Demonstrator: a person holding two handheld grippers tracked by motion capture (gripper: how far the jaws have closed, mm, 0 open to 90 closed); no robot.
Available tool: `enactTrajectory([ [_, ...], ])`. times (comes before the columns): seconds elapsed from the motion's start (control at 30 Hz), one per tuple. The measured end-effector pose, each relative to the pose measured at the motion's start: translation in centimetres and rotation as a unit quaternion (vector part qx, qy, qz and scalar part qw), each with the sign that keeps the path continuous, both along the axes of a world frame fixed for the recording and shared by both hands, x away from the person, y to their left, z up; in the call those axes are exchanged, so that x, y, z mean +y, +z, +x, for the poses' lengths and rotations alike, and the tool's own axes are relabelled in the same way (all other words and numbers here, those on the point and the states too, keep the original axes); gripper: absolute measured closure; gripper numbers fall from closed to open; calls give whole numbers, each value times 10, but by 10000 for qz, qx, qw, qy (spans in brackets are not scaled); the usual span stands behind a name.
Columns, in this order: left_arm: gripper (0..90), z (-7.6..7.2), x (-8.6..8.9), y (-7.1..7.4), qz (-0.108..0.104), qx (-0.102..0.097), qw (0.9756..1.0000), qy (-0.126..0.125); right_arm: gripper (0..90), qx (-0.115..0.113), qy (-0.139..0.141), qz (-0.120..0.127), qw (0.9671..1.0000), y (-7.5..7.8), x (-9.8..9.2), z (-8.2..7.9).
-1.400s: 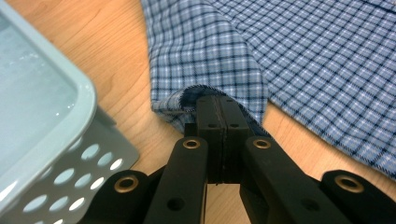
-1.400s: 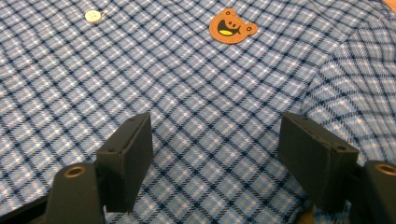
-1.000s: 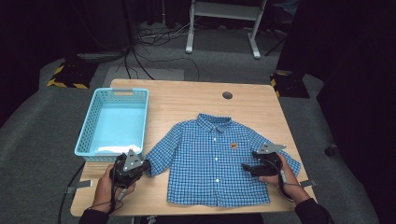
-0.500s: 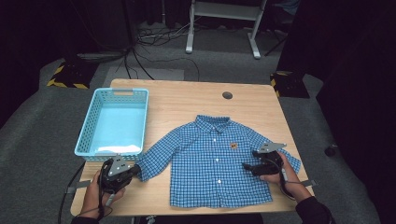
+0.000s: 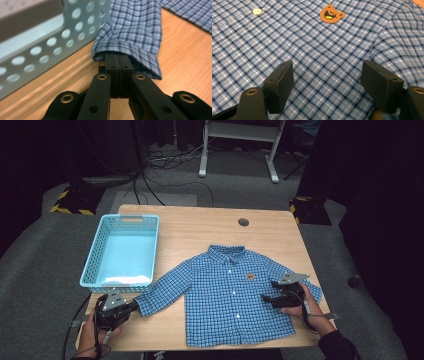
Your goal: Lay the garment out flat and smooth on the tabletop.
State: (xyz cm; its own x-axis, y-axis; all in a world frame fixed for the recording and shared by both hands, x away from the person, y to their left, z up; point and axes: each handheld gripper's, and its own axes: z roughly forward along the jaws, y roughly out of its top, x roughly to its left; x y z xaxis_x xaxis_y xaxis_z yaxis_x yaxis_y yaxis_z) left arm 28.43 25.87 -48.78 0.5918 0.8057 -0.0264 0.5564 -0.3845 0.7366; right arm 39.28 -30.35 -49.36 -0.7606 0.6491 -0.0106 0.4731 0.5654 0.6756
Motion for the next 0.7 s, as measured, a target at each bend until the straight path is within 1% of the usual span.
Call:
enactTrajectory([
  [0.03, 890, -1, 1, -1, 26, 23, 10000, 26, 269, -7, 12, 14, 10000, 0, 0, 0],
  [0.07, 888, -2, 3, -2, 108, 33, 9999, 79, 268, -19, 9, 10, 10000, 0, -1, 0],
  [0.13, 895, -4, 5, -4, 120, 67, 9998, 145, 268, -25, 6, 19, 10000, 0, -1, 0],
  [0.17, 871, -5, 6, -5, 133, 77, 9997, 184, 268, -31, 4, 28, 10000, -1, -1, 0],
  [0.2, 813, -6, 7, -6, 141, 77, 9996, 223, 268, -38, -2, 37, 10000, -1, -2, -1],
  [0.23, 785, -8, 8, -7, 137, 107, 9996, 230, 268, -41, -13, 46, 10000, -1, -2, -1],
  [0.27, 755, -10, 8, -7, 166, 81, 9996, 236, 268, -40, -23, 56, 10000, -1, -2, -1],
  [0.3, 717, -11, 7, -7, 165, 66, 9994, 306, 268, -41, -31, 67, 10000, -1, -2, -1],
  [0.37, 570, -13, 6, -7, 183, 45, 9989, 432, 268, -47, -57, 73, 9999, -1, -2, -2],
  [0.43, 421, -14, 5, -8, 193, 42, 9986, 499, 268, -43, -91, 76, 9999, -1, -1, -3],
  [0.47, 361, -14, 4, -9, 190, 53, 9986, 493, 268, -50, -101, 78, 9999, -1, -1, -3],
  [0.5, 317, -15, 2, -10, 112, 104, 9991, 396, 268, -59, -111, 76, 9999, -2, -1, -3],
  [0.57, 252, -15, -1, -11, 149, 83, 9995, 260, 268, -61, -124, 78, 9999, -2, -1, -3],
  [0.63, 219, -16, -3, -11, 170, 82, 9996, 211, 268, -59, -141, 78, 9999, -2, -1, -4],
  [0.67, 209, -15, -4, -12, 146, 127, 9996, 188, 268, -63, -150, 84, 9998, -2, -1, -4],
  [0.7, 200, -15, -5, -13, 185, 149, 9995, 190, 268, -67, -161, 84, 9998, -2, -1, -4],
])
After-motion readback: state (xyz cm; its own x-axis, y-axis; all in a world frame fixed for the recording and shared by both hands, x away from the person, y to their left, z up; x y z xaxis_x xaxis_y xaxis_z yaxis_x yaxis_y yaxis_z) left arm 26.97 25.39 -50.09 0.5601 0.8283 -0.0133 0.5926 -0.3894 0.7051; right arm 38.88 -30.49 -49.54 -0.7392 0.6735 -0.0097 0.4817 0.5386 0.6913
